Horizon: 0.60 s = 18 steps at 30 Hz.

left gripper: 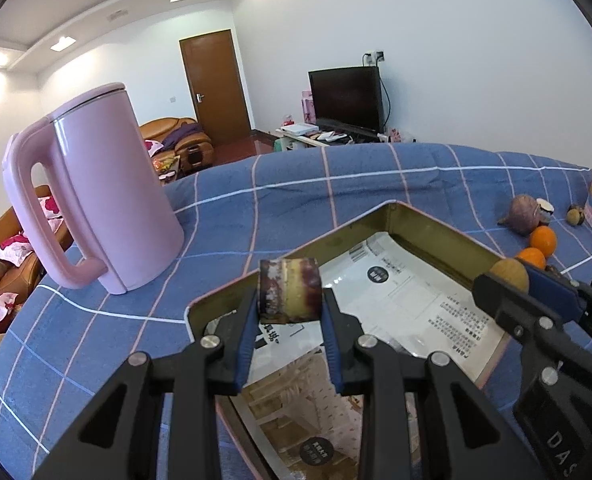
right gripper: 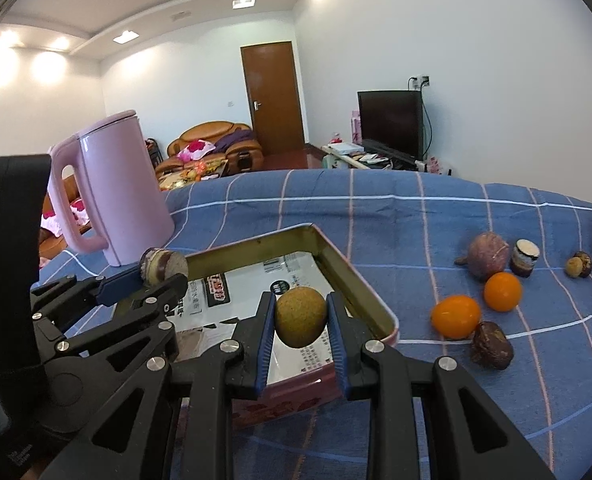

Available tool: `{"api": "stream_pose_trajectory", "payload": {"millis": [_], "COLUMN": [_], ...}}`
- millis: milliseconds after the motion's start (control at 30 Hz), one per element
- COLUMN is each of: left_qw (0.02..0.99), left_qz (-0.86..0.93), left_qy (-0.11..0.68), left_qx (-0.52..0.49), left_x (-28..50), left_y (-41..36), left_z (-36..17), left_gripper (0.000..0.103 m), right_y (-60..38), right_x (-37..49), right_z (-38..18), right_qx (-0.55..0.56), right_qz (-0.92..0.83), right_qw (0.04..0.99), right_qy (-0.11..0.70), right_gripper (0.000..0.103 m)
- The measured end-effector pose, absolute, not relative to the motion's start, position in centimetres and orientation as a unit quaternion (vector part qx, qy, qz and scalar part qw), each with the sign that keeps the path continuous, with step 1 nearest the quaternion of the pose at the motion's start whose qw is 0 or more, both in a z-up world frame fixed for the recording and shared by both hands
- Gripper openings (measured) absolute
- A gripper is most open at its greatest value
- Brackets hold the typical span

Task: Organize fruits
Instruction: 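Carry the jar with the left tool over the tin box while the right tool carries the yellow-green fruit there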

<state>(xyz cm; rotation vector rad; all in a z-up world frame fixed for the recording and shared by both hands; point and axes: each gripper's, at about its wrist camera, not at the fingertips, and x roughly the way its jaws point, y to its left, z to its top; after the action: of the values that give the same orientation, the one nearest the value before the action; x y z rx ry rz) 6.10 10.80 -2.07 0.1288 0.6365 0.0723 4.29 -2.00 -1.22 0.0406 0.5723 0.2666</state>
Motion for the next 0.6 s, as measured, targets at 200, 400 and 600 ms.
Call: {"api": "stream_pose_trajectory", "payload": {"millis": [200,400,600], "left_qw": [0.943,0.941,0.94], "left_qz": [0.038,0.039,0.038], "left_qy": [0.323,0.328,0.333], "left_qx": [0.066,0.069,0.065], "left_x": [6.4,6.5,6.7], "left_y": [10.8,10.8,10.9], "left_z": [-2.6,-2.8,-2.8], "left_gripper": [0.031,0.031,0.031], "right_y": [-2.0,-2.0,-2.9], "right_x": [4.7,4.9,5.7], "right_z": [-1.4,-1.6,-2.1], "right_qx": [0.023,0.03,0.064], "right_qz": [0.143,0.156,0.172], "right_qw": [0.946,0.942,0.932], "right_qy": [0.291,0.294,0.313], "right_gripper": [0.028,0.028,0.028]}}
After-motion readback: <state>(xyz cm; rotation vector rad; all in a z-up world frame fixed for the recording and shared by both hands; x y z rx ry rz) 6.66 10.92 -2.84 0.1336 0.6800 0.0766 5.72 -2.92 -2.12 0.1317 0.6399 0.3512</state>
